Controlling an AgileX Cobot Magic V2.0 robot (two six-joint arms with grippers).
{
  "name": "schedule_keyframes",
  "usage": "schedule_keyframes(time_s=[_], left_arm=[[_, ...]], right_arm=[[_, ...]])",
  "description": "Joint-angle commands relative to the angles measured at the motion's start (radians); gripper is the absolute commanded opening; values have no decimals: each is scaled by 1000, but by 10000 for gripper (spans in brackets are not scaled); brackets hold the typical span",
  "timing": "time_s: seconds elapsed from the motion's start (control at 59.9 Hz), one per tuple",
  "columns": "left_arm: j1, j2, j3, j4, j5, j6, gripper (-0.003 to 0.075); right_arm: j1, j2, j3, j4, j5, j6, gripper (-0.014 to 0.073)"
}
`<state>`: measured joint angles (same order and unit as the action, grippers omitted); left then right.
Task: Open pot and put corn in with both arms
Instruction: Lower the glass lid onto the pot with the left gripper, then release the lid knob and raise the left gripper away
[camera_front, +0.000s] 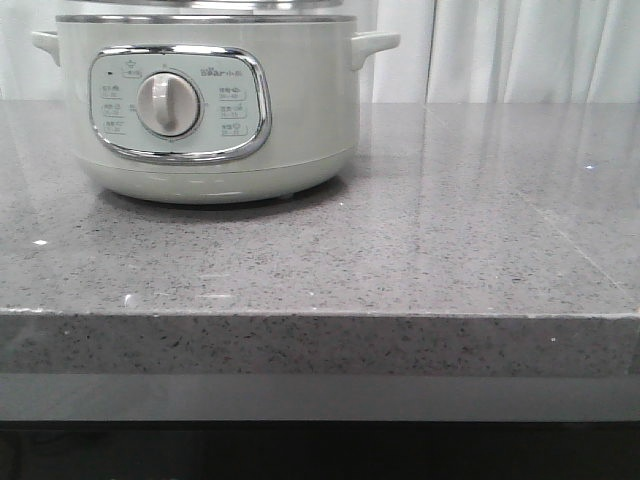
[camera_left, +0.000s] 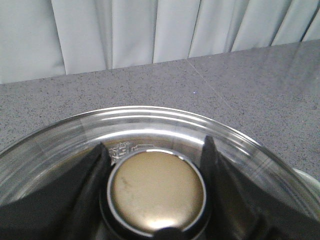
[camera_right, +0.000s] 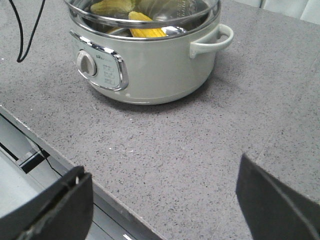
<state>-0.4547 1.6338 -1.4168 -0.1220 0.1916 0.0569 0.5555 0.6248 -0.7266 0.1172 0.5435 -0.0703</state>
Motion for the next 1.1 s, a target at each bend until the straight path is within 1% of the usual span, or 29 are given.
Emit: schedule_keyframes(time_s=[0.0, 0.234, 0.618, 0.919, 0.969, 1.002, 1.086], left_arm=[[-6, -40, -52, -11, -152, -7, 221], [-6, -34, -52, -11, -138, -7, 221], [-13, -35, -52, -9, -50, -7, 221], [-13, -35, -52, 18, -24, -7, 223], [-13, -35, -52, 18, -19, -7, 238], [-13, -35, -52, 18, -19, -7, 267], [-13, -35, -52, 18, -19, -7, 387]], right_arm=[[-2, -3, -25, -2, -69, -7, 602], [-2, -3, -25, -2, -69, -7, 602], [-2, -3, -25, -2, -69, -7, 602], [-2, -3, -25, -2, -69, -7, 602], [-2, -3, -25, -2, -69, -7, 602], [-2, -3, -25, -2, -69, -7, 602], [-2, -3, -25, -2, -69, -7, 602]])
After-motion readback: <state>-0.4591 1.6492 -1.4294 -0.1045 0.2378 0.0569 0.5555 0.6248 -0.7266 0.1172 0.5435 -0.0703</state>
